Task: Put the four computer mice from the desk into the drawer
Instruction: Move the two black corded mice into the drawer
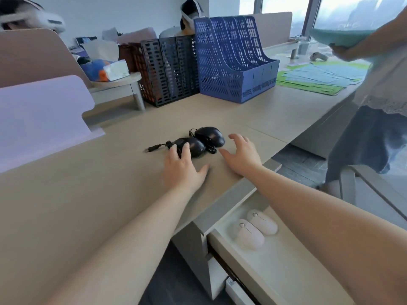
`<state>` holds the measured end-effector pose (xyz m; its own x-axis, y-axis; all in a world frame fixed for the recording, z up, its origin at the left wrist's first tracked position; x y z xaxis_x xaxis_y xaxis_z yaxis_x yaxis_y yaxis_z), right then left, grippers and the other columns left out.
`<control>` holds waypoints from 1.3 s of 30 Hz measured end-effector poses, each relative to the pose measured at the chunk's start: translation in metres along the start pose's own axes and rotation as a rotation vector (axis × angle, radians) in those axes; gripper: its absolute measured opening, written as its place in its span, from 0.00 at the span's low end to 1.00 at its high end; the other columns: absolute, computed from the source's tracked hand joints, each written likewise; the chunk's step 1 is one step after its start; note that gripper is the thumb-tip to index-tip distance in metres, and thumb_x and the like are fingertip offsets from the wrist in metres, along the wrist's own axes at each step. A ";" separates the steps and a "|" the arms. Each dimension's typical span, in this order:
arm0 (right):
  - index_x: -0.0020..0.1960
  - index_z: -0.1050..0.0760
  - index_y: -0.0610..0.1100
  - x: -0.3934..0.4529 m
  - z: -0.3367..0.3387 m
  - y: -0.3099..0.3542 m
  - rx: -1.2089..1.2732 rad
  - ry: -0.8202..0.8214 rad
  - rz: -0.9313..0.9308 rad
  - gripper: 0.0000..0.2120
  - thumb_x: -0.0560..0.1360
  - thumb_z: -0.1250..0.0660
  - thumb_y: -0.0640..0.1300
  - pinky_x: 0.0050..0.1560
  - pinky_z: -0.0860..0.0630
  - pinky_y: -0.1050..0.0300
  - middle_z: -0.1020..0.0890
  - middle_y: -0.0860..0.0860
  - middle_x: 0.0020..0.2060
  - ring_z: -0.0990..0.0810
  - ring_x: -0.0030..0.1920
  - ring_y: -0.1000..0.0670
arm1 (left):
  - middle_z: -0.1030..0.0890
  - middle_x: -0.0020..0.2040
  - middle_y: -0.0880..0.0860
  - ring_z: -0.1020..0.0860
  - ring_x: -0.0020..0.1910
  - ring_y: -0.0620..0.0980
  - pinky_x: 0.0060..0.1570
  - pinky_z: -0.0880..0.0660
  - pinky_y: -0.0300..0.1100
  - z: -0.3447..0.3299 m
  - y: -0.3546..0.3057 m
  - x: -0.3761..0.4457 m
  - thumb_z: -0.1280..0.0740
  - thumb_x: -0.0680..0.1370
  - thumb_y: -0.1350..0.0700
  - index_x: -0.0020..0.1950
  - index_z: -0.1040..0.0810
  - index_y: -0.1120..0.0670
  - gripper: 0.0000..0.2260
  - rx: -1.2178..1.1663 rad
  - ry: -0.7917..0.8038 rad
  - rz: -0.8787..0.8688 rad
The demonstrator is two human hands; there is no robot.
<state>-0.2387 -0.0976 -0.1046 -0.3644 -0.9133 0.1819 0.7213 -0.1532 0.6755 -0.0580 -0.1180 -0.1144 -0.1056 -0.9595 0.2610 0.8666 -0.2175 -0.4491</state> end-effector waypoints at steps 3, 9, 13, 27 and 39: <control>0.73 0.39 0.50 0.028 -0.016 0.007 0.014 0.008 -0.011 0.31 0.74 0.35 0.57 0.69 0.33 0.46 0.31 0.46 0.71 0.35 0.72 0.43 | 0.45 0.77 0.54 0.46 0.76 0.59 0.71 0.39 0.56 -0.010 0.007 0.025 0.33 0.66 0.30 0.75 0.44 0.44 0.42 0.030 0.059 -0.020; 0.75 0.43 0.51 0.068 -0.043 0.021 0.003 0.090 -0.037 0.38 0.70 0.32 0.60 0.68 0.32 0.45 0.29 0.45 0.70 0.32 0.70 0.40 | 0.45 0.78 0.52 0.49 0.76 0.66 0.73 0.44 0.57 -0.024 0.005 0.060 0.37 0.67 0.29 0.74 0.44 0.40 0.39 0.029 0.140 0.026; 0.68 0.33 0.47 0.073 -0.045 0.028 -0.083 0.085 -0.010 0.29 0.70 0.32 0.57 0.62 0.27 0.48 0.22 0.46 0.62 0.27 0.64 0.39 | 0.31 0.69 0.52 0.36 0.68 0.64 0.65 0.33 0.53 -0.026 0.005 0.066 0.33 0.67 0.38 0.68 0.34 0.45 0.30 -0.009 0.061 0.001; 0.70 0.32 0.43 -0.017 0.011 0.017 0.181 0.047 -0.088 0.30 0.71 0.29 0.49 0.65 0.30 0.52 0.24 0.46 0.66 0.27 0.66 0.45 | 0.21 0.60 0.53 0.25 0.60 0.57 0.60 0.27 0.51 0.001 -0.029 -0.022 0.32 0.63 0.41 0.62 0.23 0.53 0.31 -0.340 -0.031 -0.071; 0.48 0.21 0.43 -0.103 0.087 -0.042 0.272 0.062 -0.181 0.12 0.68 0.29 0.47 0.30 0.30 0.68 0.22 0.51 0.37 0.26 0.35 0.54 | 0.22 0.59 0.54 0.26 0.59 0.57 0.57 0.27 0.49 0.000 -0.104 -0.129 0.28 0.65 0.47 0.62 0.24 0.55 0.27 -0.394 -0.021 -0.129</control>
<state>-0.2827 0.0355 -0.0901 -0.4299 -0.9029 0.0039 0.4617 -0.2161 0.8603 -0.1347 0.0282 -0.1011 -0.1871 -0.9171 0.3521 0.5938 -0.3911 -0.7032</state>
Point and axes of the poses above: each hand's wrist, its own x-axis towards the middle knuckle, its own z-axis out of the back of the hand, y = z × x, the point moved 6 cm from there along x, towards the middle knuckle
